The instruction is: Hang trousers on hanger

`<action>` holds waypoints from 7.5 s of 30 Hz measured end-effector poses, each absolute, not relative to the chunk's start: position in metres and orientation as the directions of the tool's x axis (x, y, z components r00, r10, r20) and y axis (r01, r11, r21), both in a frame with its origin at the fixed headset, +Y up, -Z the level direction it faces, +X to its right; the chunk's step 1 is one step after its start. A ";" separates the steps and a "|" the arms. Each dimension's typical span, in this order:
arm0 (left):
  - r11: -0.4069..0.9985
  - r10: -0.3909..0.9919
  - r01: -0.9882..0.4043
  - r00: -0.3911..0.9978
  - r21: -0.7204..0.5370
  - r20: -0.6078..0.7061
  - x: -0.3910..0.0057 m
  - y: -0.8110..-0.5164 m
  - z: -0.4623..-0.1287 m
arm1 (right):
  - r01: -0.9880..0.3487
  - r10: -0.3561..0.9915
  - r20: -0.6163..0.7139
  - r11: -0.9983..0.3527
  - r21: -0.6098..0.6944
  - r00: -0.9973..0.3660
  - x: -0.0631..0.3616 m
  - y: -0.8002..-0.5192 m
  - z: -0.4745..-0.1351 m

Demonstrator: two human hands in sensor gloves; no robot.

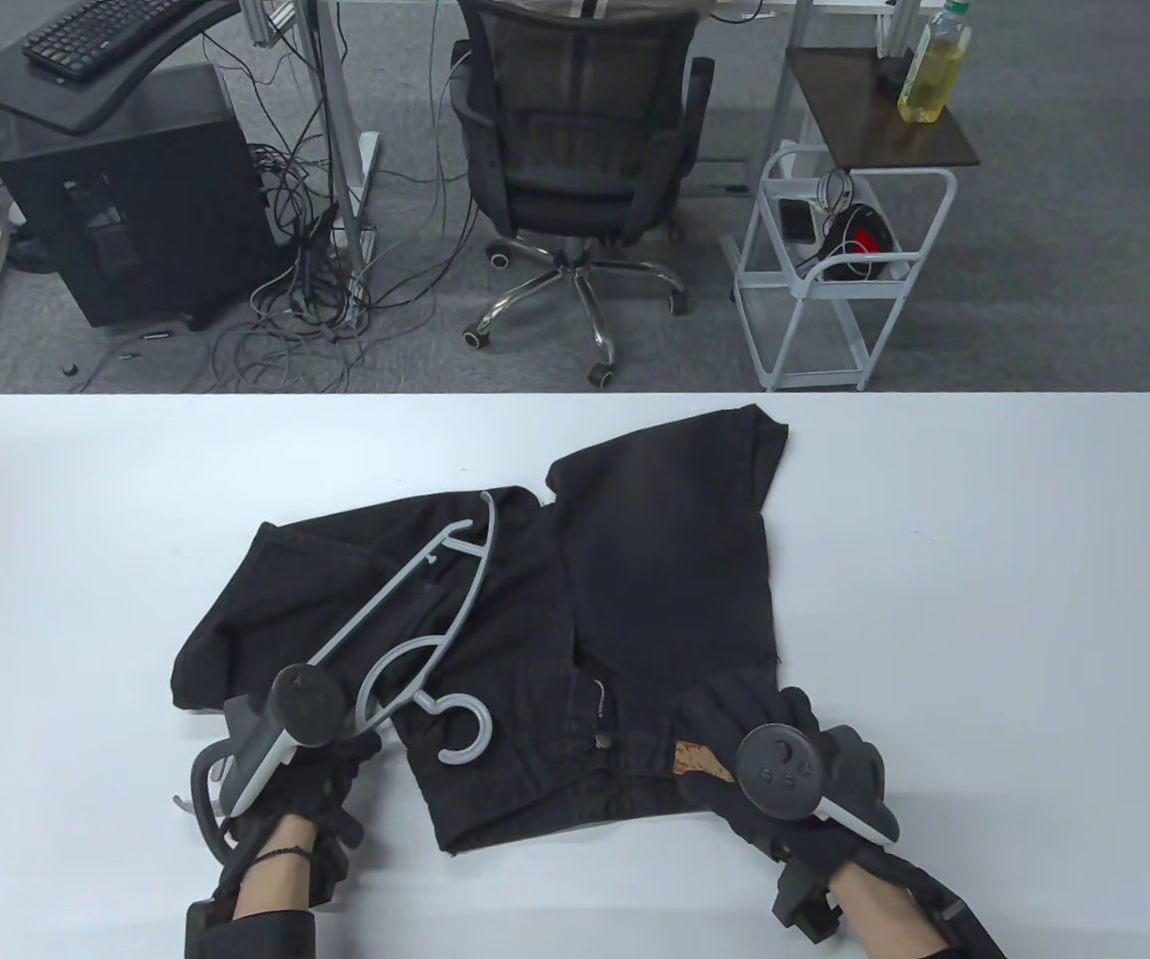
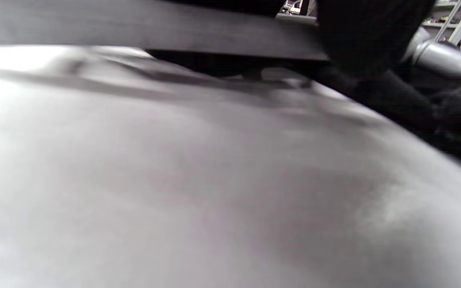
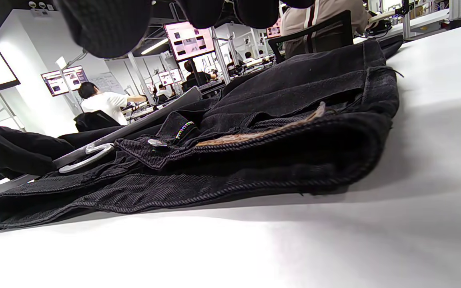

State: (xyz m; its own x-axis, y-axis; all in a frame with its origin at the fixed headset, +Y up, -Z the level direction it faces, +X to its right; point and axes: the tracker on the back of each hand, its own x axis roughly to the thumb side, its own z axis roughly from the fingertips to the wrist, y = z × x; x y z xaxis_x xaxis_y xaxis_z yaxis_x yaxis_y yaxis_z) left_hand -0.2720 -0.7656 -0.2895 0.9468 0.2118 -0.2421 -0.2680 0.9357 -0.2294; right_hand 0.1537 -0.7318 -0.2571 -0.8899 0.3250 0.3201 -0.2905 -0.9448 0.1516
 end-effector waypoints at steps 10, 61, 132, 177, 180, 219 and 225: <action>0.960 0.188 -0.226 0.957 -0.166 -0.220 -0.272 -0.764 -0.291 | -0.288 0.328 0.313 -0.943 0.166 -0.892 0.154 -0.734 -0.259; 0.736 0.639 -0.676 0.672 -0.044 0.375 -0.244 -0.685 -0.255 | -0.354 0.387 0.047 -0.880 0.316 -0.921 0.188 -0.768 -0.294; 0.901 0.434 -0.377 0.773 -0.216 0.463 -0.140 -0.712 -0.240 | -0.254 0.292 0.468 -0.956 0.144 -0.834 0.112 -0.735 -0.246; 0.898 0.362 -0.111 0.736 -0.426 0.572 -0.099 -0.742 -0.228 | -0.850 0.823 0.217 -0.492 -0.189 -0.525 0.217 -0.711 -0.273; 0.935 0.259 -0.042 0.757 -0.351 0.600 -0.088 -0.746 -0.222 | -0.848 0.821 0.218 -0.493 -0.193 -0.527 0.216 -0.712 -0.273; 0.695 0.523 -0.560 0.824 0.452 0.217 -0.234 -0.654 -0.227 | -0.319 0.220 0.321 -0.900 -0.298 -0.921 0.152 -0.713 -0.268; 0.702 0.476 -0.661 0.712 0.265 0.517 -0.206 -0.646 -0.220 | -0.205 0.120 0.264 -0.924 -0.322 -0.957 0.147 -0.723 -0.270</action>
State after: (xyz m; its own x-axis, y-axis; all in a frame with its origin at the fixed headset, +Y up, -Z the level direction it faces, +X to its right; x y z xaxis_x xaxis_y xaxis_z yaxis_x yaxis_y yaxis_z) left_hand -0.2062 -0.6460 -0.2205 0.7117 0.4760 0.5167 -0.6615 0.7017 0.2647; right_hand 0.1467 -0.7230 -0.2697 -0.9571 0.1200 0.2637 -0.2047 -0.9242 -0.3224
